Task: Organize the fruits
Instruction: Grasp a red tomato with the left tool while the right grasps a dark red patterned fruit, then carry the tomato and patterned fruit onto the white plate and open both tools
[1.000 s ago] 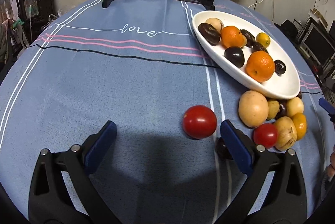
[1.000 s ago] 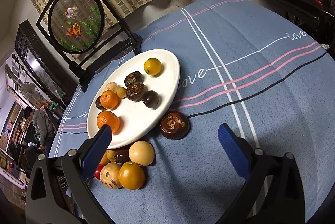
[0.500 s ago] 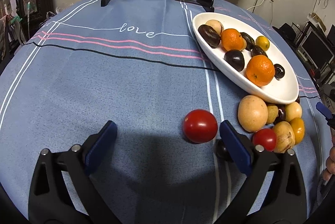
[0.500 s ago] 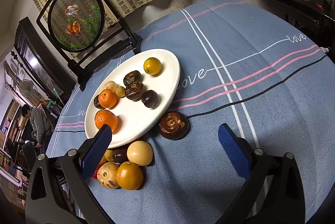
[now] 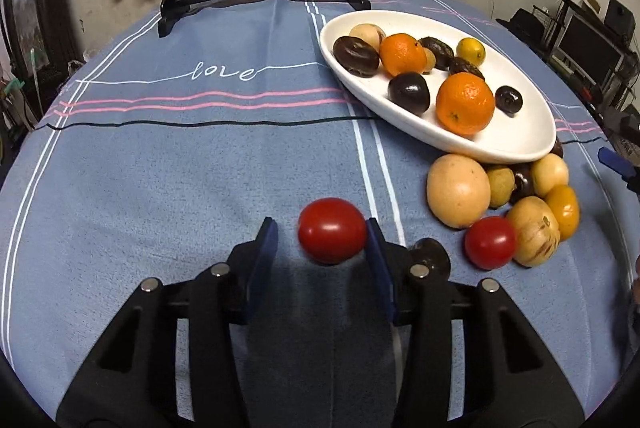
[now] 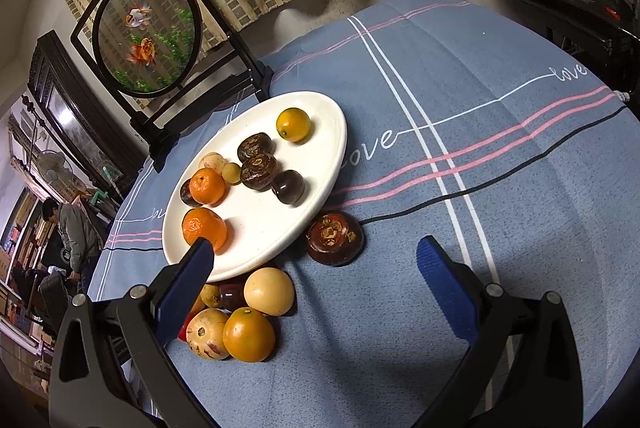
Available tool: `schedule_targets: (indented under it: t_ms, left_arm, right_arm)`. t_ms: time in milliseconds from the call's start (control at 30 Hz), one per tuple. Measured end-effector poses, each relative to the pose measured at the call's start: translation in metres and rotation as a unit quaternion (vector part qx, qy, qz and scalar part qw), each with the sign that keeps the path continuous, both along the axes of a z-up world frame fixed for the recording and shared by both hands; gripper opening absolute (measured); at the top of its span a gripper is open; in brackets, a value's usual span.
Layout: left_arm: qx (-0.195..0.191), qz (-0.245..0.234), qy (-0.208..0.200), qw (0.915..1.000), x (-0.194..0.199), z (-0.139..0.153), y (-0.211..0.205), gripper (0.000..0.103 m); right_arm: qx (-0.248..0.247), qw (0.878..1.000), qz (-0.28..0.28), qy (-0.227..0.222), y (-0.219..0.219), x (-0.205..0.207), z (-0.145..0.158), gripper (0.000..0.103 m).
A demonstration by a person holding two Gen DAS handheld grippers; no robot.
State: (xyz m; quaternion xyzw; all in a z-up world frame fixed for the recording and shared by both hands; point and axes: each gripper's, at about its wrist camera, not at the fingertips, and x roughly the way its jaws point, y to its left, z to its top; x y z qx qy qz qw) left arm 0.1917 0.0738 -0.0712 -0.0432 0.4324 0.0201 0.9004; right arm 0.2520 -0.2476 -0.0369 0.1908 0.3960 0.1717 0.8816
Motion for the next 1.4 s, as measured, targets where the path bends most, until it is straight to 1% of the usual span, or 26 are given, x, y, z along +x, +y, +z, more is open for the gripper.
schedule_targets:
  t_ms: [67,100,133,267,333,400,433,467,500,633,700,767,833,867,900,967,1000,1033,1133,1200,1233,1333,1400]
  left_arm:
    - [-0.002,0.001,-0.004,1.0000,0.001,0.001,0.001,0.044]
    - [-0.004,-0.001,-0.006,1.0000,0.002,0.001,0.002,0.037]
    - [-0.010,-0.008,-0.009,0.9999,0.002,0.001,0.002,0.033]
    - [-0.011,-0.009,-0.009,0.9999,0.004,0.000,0.002,0.033]
    - [-0.012,-0.009,-0.008,0.9999,0.004,0.000,0.002,0.033]
    - [-0.009,-0.009,-0.007,0.9999,0.005,0.000,0.001,0.033]
    - [-0.010,-0.009,-0.007,0.9999,0.005,0.000,0.002,0.034]
    - [-0.010,-0.009,-0.007,0.9999,0.005,0.000,0.002,0.034]
    - [-0.011,-0.009,-0.007,0.9999,0.005,0.000,0.002,0.034]
    - [-0.011,-0.009,-0.007,0.9999,0.005,0.000,0.002,0.034]
    - [-0.008,-0.009,-0.006,0.9999,0.005,-0.001,0.001,0.034]
    - [-0.003,-0.009,-0.006,0.9999,0.005,-0.001,0.000,0.034]
    - [-0.001,-0.009,-0.005,0.9999,0.005,-0.001,-0.001,0.035]
    - [0.001,-0.009,-0.005,0.9999,0.006,-0.001,-0.001,0.035]
    - [0.003,-0.010,-0.005,0.9999,0.006,-0.001,-0.002,0.035]
    - [0.004,-0.010,-0.005,0.9999,0.006,-0.001,-0.003,0.035]
    - [0.003,-0.011,-0.005,0.9999,0.006,-0.001,-0.003,0.035]
    - [0.002,-0.011,-0.005,0.9999,0.006,-0.001,-0.002,0.035]
    - [-0.002,-0.012,-0.008,0.9999,0.005,0.000,-0.002,0.033]
    - [-0.012,-0.023,-0.015,0.9996,0.003,0.001,-0.003,0.033]
    - [-0.009,-0.028,-0.021,0.9993,0.002,0.003,-0.006,0.033]
    - [0.009,-0.035,-0.061,0.9975,-0.009,0.017,-0.014,0.033]
    - [0.002,-0.041,-0.082,0.9958,-0.014,0.026,-0.015,0.033]
  right_arm:
    - [0.000,1.000,0.009,-0.006,0.003,-0.001,0.001,0.102]
    - [-0.002,1.000,0.014,-0.010,0.005,-0.002,0.002,0.102]
    - [-0.008,1.000,0.020,-0.016,0.008,-0.003,0.003,0.102]
    - [-0.035,0.998,0.040,-0.029,0.018,-0.005,0.002,0.102]
    - [-0.063,0.997,0.043,-0.027,0.022,-0.002,-0.003,0.100]
    - [-0.088,0.994,0.057,-0.013,0.028,0.003,-0.012,0.083]
    - [-0.093,0.994,0.065,-0.006,0.030,0.005,-0.015,0.079]
    - [-0.099,0.993,0.072,0.000,0.032,0.007,-0.019,0.071]
    - [-0.104,0.992,0.077,0.004,0.032,0.010,-0.021,0.069]
    - [-0.105,0.992,0.071,0.004,0.015,0.017,-0.022,0.067]
    - [-0.109,0.991,0.079,0.010,0.015,0.020,-0.026,0.067]
    - [-0.144,0.985,0.091,0.008,0.027,0.022,-0.031,0.067]
    - [-0.190,0.977,0.097,-0.002,0.041,0.026,-0.037,0.065]
    - [-0.204,0.974,0.093,-0.012,0.044,0.029,-0.036,0.063]
    - [-0.211,0.973,0.092,-0.013,0.046,0.031,-0.036,0.058]
    - [-0.218,0.971,0.094,-0.010,0.049,0.037,-0.041,0.053]
    - [-0.223,0.970,0.096,-0.013,0.051,0.035,-0.040,0.046]
    - [-0.226,0.968,0.103,-0.017,0.054,0.032,-0.040,0.043]
    - [-0.212,0.970,0.115,-0.016,0.054,0.026,-0.040,0.042]
    - [-0.203,0.972,0.116,-0.016,0.052,0.019,-0.037,0.042]
    - [-0.200,0.973,0.116,-0.020,0.051,0.012,-0.034,0.042]
    - [-0.192,0.973,0.115,-0.049,0.050,-0.009,-0.021,0.042]
    - [-0.180,0.974,0.114,-0.069,0.046,-0.024,-0.012,0.042]
